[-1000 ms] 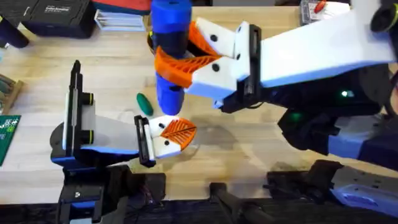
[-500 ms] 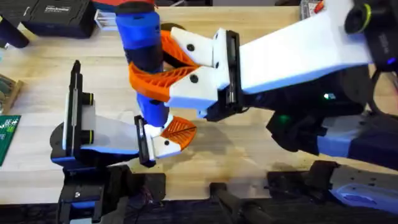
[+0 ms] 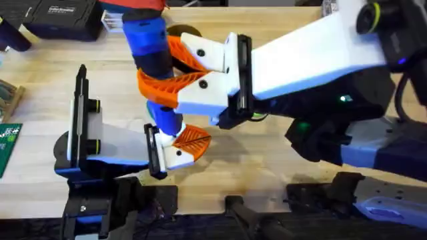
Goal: Pick up the gripper from the table and insert it into the empty holder that is missing its gripper. Then pick up a screw, insert it into the mounting hole, and use the screwdriver to tighten it. Finally, clean up the table by picking up the vegetable and placing it into the bucket.
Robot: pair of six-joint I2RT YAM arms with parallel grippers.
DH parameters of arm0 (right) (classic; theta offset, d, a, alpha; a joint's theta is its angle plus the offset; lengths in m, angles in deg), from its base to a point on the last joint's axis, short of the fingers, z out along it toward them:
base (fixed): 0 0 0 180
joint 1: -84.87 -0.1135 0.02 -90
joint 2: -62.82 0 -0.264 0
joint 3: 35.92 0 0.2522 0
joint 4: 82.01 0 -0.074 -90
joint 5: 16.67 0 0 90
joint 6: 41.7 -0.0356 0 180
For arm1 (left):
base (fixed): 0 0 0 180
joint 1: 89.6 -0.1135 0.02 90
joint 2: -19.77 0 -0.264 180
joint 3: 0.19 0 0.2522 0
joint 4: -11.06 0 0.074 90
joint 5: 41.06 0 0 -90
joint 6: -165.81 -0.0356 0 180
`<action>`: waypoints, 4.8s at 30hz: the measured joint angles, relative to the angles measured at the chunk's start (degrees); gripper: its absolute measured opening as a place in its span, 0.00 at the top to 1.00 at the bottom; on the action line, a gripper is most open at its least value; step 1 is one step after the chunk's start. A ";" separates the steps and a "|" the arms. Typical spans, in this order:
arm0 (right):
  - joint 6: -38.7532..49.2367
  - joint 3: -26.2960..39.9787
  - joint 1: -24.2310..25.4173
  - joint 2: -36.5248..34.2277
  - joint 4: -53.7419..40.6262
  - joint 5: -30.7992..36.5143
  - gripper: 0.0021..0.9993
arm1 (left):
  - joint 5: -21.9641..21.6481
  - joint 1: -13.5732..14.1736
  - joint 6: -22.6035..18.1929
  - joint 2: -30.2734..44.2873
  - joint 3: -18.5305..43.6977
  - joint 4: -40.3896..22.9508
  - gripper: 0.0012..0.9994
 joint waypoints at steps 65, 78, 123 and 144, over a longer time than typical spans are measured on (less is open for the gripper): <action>2.70 3.53 -0.31 -0.95 5.28 -1.06 0.97 | -0.09 0.00 1.23 -0.02 0.04 -0.02 1.00; 11.33 3.78 11.69 -0.85 -19.21 0.50 0.97 | -0.09 0.00 1.24 -0.02 0.04 -0.02 1.00; 61.81 8.75 30.88 -13.52 -78.11 51.27 0.01 | -0.02 0.00 0.88 -0.04 0.04 -0.04 0.03; 34.54 12.15 31.71 6.93 -87.88 45.72 0.01 | -17.97 0.00 34.39 -0.04 5.26 1.04 0.01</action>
